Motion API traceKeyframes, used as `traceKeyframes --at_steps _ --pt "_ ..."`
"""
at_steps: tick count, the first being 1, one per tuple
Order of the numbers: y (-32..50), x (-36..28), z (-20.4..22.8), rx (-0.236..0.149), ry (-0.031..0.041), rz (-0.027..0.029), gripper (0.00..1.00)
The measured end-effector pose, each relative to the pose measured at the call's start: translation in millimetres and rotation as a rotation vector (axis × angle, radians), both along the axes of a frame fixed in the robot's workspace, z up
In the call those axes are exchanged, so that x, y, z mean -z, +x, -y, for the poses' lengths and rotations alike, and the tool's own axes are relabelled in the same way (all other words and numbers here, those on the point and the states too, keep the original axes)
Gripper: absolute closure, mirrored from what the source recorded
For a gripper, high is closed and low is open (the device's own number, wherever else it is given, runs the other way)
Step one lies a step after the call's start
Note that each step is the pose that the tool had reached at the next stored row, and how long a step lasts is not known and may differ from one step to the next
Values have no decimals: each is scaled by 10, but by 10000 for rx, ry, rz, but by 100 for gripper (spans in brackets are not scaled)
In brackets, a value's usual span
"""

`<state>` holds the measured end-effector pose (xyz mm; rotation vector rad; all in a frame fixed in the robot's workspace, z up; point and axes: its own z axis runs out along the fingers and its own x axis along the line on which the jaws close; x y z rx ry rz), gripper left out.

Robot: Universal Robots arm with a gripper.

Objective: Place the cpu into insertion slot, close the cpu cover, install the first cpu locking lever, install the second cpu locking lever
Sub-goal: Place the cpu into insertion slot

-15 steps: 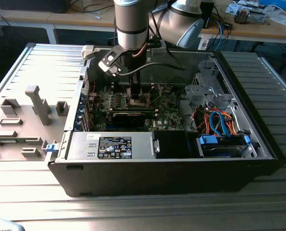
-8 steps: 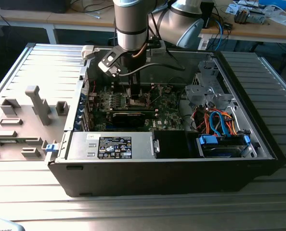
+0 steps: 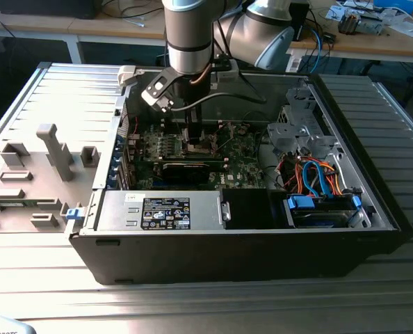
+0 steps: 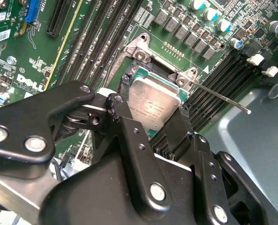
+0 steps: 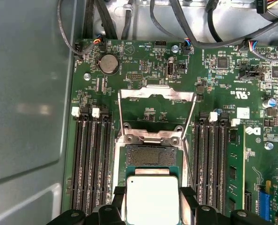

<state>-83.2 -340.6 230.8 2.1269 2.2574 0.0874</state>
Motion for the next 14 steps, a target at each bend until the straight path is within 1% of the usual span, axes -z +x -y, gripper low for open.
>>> traceKeyframes --at_steps 14 --pt "-13 32 -3 0 0 0 46"
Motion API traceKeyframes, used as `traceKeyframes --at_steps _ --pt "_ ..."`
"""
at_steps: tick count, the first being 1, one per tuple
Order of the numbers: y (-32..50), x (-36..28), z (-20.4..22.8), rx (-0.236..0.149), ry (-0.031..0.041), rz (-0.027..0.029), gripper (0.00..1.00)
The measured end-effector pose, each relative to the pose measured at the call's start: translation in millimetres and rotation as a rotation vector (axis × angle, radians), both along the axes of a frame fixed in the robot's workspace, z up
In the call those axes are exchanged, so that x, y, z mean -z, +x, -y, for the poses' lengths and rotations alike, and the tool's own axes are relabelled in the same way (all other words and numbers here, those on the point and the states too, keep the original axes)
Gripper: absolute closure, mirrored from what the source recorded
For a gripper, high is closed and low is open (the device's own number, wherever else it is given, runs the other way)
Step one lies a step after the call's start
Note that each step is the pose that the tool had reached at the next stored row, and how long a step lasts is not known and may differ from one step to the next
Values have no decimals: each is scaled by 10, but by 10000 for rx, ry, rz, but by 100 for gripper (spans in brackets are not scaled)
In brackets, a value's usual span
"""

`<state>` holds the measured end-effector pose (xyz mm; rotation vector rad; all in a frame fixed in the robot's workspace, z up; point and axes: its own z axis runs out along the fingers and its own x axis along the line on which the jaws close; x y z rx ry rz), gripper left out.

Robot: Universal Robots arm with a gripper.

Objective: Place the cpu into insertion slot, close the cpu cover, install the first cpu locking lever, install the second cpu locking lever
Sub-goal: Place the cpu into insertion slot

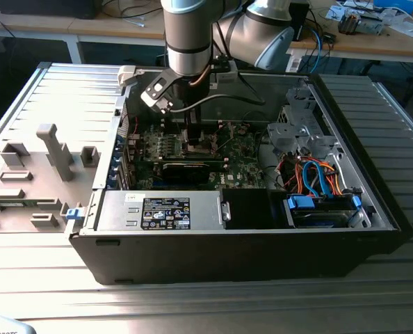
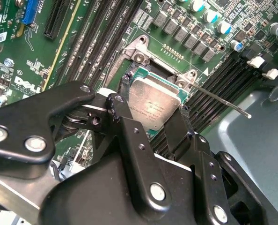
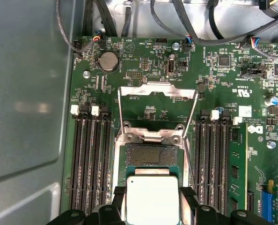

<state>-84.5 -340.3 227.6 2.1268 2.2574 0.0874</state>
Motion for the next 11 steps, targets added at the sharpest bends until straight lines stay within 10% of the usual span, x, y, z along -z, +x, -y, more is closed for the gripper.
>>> traceKeyframes --at_steps 11 --pt "-19 25 -11 1 1 1 46"
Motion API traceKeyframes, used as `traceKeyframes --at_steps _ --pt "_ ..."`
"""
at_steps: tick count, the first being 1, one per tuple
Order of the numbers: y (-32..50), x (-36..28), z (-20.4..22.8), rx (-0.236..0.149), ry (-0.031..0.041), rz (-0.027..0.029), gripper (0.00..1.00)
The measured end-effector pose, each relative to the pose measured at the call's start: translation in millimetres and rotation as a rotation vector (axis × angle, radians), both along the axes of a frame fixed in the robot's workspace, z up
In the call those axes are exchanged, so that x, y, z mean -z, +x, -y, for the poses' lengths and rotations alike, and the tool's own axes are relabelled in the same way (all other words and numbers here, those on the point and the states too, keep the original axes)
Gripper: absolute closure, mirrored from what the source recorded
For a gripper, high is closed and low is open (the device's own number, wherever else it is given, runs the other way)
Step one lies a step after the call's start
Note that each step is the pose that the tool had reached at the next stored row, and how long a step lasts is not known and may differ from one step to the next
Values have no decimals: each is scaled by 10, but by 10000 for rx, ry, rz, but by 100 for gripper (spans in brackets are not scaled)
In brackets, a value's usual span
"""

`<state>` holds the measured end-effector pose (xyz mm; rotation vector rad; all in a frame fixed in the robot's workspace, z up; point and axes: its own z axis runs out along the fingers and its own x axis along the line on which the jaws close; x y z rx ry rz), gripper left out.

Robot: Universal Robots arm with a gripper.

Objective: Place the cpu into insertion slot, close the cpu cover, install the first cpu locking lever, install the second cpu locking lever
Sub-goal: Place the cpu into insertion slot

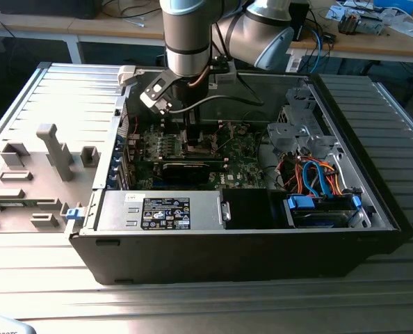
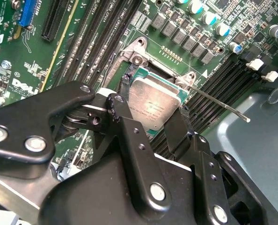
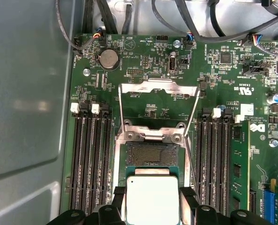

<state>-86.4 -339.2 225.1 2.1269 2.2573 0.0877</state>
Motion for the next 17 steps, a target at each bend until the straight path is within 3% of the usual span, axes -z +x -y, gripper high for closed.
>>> traceKeyframes --at_steps 17 --pt "0 50 -6 -1 -1 -1 46"
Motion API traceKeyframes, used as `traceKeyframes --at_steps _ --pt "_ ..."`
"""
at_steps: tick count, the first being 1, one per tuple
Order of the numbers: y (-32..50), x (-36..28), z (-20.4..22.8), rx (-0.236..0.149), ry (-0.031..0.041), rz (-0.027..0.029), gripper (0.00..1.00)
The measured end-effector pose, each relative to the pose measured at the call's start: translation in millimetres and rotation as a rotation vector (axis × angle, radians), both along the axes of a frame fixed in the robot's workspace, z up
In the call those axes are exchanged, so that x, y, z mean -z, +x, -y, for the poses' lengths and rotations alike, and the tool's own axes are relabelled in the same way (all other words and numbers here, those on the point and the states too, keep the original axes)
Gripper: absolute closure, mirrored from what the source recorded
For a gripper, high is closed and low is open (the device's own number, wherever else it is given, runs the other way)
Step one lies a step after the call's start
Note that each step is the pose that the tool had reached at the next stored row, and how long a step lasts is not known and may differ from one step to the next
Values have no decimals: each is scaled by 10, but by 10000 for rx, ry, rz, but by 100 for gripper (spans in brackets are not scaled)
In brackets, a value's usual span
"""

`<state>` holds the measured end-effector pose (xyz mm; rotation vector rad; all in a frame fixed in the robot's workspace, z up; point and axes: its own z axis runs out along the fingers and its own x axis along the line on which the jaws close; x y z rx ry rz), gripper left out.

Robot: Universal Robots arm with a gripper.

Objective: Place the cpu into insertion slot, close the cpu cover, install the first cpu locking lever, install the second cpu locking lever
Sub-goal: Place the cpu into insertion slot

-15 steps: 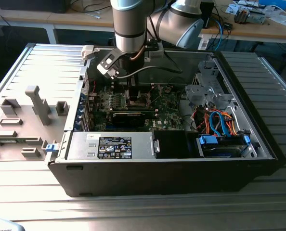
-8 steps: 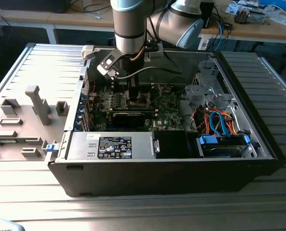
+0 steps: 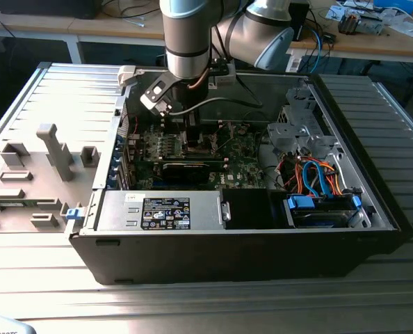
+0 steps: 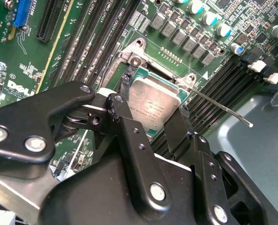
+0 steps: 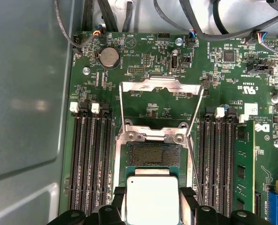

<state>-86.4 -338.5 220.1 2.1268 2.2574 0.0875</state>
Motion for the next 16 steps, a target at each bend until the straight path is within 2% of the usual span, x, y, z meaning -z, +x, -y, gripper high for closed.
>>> traceKeyframes --at_steps 16 --pt "0 50 0 0 0 0 46"
